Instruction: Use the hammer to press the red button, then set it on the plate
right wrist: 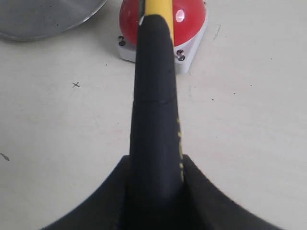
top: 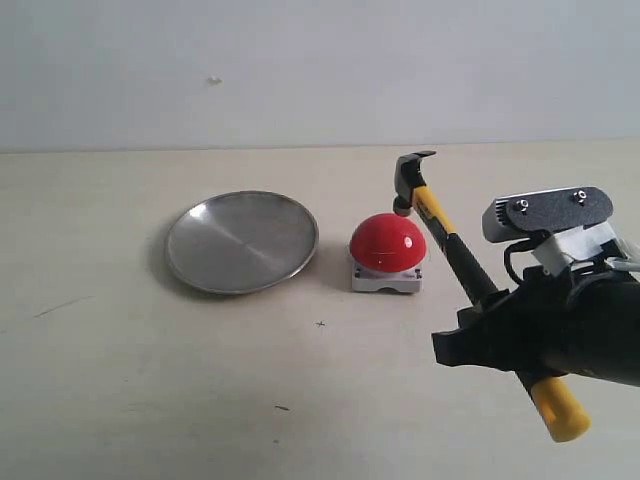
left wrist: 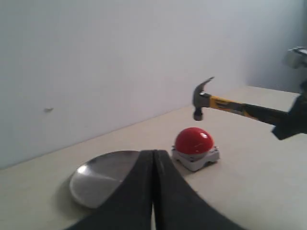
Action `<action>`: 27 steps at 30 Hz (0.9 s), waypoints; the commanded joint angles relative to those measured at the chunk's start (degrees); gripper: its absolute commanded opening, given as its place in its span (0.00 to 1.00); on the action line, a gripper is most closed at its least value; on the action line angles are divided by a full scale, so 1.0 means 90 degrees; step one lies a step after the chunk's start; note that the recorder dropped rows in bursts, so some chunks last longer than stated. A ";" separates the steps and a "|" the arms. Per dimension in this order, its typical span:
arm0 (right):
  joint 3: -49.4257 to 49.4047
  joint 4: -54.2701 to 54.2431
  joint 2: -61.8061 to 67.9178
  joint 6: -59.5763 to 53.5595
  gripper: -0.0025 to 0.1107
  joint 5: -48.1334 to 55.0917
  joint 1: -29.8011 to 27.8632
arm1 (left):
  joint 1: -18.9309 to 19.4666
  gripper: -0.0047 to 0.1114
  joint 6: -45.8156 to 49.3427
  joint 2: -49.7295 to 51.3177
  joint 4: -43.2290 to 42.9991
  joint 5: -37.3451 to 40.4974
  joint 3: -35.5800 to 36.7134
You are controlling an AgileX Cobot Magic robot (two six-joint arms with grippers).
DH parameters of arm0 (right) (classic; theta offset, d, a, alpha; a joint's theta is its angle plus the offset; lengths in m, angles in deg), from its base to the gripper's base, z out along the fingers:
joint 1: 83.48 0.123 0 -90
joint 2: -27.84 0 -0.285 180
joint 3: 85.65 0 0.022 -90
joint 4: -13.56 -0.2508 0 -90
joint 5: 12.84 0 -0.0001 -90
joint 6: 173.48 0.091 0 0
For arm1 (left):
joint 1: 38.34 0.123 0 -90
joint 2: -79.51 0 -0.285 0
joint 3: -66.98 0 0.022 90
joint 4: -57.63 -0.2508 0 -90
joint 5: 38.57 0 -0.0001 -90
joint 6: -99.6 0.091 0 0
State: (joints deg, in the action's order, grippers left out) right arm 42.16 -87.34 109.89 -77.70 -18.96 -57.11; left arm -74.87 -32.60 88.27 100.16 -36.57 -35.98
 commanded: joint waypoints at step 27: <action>0.0587 0.0107 0.1230 0.0546 0.02 0.0500 -0.0003 | 0.1778 0.04 -0.0008 -0.0109 0.0006 0.0061 0.0020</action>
State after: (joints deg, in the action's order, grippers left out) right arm 45.77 -87.22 122.38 -73.22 -15.73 -57.11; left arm -58.94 -32.60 87.64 100.16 -36.07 -35.98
